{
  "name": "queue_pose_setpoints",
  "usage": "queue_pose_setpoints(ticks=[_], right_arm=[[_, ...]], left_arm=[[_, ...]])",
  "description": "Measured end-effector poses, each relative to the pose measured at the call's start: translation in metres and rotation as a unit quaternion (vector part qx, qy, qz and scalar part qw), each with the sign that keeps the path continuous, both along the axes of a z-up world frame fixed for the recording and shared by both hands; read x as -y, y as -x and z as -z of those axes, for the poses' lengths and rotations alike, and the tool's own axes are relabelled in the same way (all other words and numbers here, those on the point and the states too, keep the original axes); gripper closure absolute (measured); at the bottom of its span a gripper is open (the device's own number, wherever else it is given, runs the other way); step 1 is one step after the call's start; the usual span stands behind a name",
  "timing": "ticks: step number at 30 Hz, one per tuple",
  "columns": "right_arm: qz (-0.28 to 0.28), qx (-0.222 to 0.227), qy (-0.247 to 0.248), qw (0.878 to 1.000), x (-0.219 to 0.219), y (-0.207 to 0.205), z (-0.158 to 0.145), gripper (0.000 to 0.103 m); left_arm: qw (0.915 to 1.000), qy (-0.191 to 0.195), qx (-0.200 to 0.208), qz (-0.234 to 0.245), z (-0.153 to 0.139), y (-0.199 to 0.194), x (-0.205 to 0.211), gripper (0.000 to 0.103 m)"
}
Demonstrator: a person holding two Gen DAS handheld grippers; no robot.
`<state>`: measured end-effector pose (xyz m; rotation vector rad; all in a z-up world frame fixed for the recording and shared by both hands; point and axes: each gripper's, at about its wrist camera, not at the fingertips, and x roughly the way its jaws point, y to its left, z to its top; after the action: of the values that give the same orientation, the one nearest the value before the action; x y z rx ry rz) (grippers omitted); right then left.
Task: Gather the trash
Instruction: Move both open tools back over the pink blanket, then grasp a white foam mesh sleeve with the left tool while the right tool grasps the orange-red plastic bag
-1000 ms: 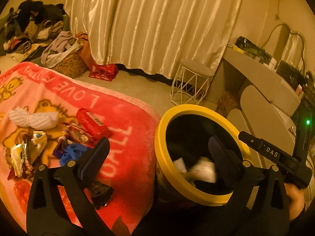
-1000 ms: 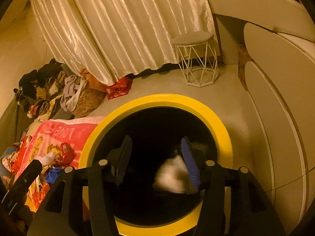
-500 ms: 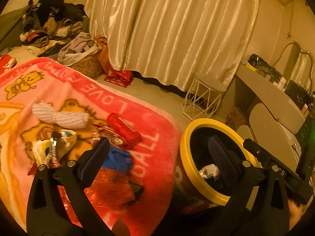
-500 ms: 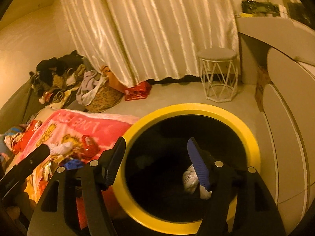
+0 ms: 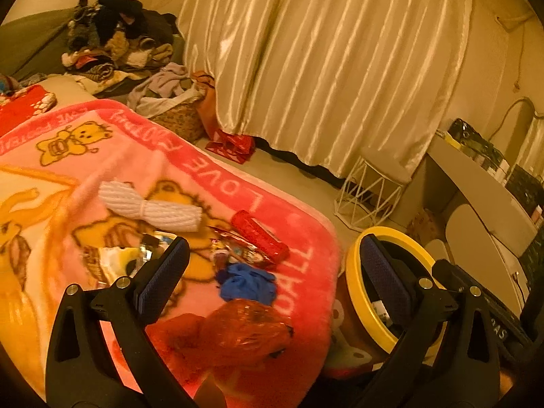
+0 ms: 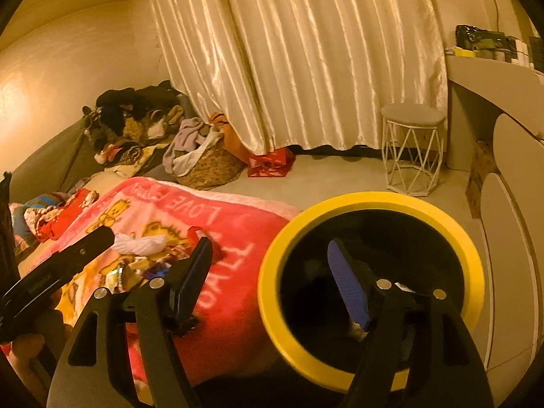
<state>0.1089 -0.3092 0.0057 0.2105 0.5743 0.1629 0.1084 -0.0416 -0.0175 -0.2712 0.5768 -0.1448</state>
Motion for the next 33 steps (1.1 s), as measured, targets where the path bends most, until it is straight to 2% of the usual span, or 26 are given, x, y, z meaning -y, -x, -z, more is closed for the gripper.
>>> queue_pose_setpoints(ticks=[19, 33], right_arm=[[-0.083, -0.001, 0.04, 0.996, -0.069, 0.01, 0.002, 0.032], [-0.135, -0.028, 0.058, 0.989, -0.112, 0.007, 0.014, 0.031]], left_arm=[[0.9974, 0.021, -0.002, -0.068, 0.002, 0.006, -0.067, 0.011], [0.9931, 0.022, -0.014, -0.114, 0.016, 0.007, -0.117, 0.011]])
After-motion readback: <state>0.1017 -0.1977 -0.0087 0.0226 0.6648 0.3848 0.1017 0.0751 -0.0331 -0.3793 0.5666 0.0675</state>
